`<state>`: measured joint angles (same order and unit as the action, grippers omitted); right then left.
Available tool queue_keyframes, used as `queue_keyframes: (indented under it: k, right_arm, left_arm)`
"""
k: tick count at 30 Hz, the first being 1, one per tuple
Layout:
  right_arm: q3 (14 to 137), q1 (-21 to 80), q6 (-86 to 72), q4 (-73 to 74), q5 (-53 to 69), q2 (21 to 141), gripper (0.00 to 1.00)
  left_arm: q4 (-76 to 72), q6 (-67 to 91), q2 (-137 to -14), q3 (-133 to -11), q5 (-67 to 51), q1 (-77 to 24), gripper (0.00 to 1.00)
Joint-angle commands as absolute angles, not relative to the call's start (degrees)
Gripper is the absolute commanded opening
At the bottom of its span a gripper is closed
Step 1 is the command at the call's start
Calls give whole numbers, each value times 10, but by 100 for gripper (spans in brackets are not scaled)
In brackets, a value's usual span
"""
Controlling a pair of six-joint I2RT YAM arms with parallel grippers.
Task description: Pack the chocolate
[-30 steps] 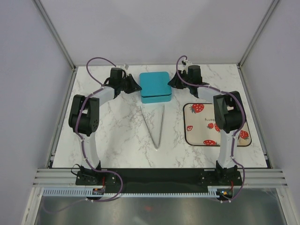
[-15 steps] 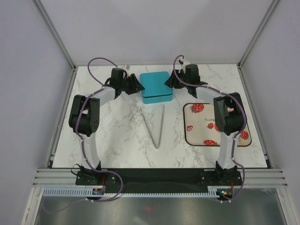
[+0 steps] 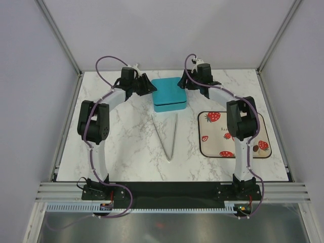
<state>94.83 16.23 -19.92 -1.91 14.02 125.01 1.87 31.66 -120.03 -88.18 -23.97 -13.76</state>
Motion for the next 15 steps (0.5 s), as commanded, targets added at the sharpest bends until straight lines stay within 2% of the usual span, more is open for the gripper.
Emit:
queue_keyframes:
  k: [1,4,11,15]
  right_arm:
    - [980,159,-196,-1,128,1280,63]
    - [988,159,-195,-1,129,1295,63]
    - [976,160,-214,-40,207,1302,49]
    - [960,160,-229,-69,225,1281,45]
  left_arm:
    - [25,307,-1225,-901,-250,-140,48]
    - [25,306,-1231,-902,-251,-140,48]
    - [24,307,-1239,-918,-272,-139,36]
    - [25,320,-1235,-931,-290,-139,35]
